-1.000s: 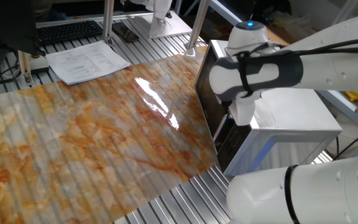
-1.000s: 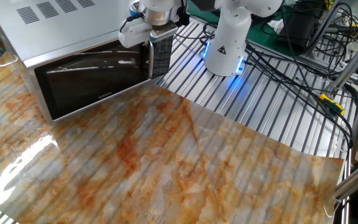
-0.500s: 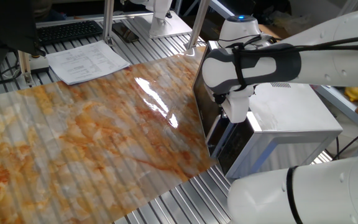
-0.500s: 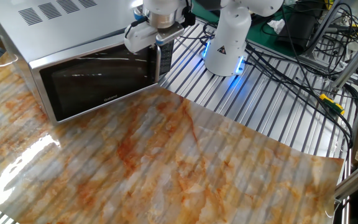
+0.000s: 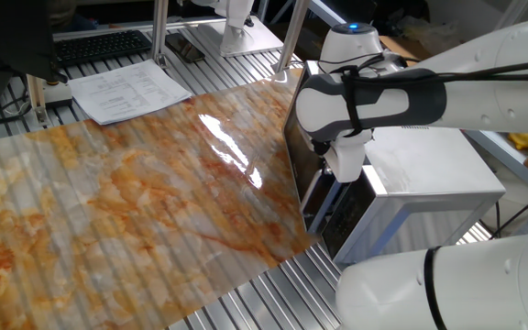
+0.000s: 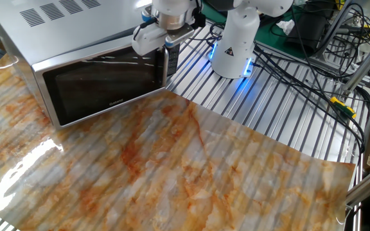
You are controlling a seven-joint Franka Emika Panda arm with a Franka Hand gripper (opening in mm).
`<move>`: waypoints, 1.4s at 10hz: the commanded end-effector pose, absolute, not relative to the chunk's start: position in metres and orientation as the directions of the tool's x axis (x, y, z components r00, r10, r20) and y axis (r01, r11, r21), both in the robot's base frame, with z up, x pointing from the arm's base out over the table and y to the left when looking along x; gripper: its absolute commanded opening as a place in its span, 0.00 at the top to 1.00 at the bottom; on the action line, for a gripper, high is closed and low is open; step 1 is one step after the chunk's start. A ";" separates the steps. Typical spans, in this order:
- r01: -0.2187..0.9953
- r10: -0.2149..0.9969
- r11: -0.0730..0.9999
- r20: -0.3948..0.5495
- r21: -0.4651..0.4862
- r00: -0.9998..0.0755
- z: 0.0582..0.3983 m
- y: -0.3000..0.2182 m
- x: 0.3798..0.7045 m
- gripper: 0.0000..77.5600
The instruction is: Open the microwave door
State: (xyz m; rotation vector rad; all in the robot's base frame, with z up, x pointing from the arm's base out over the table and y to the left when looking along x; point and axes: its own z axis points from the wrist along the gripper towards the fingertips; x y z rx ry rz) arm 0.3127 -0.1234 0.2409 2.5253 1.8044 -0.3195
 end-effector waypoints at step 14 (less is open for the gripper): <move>0.928 0.920 -0.369 -0.163 -0.058 0.355 0.258 -0.086 0.333 0.00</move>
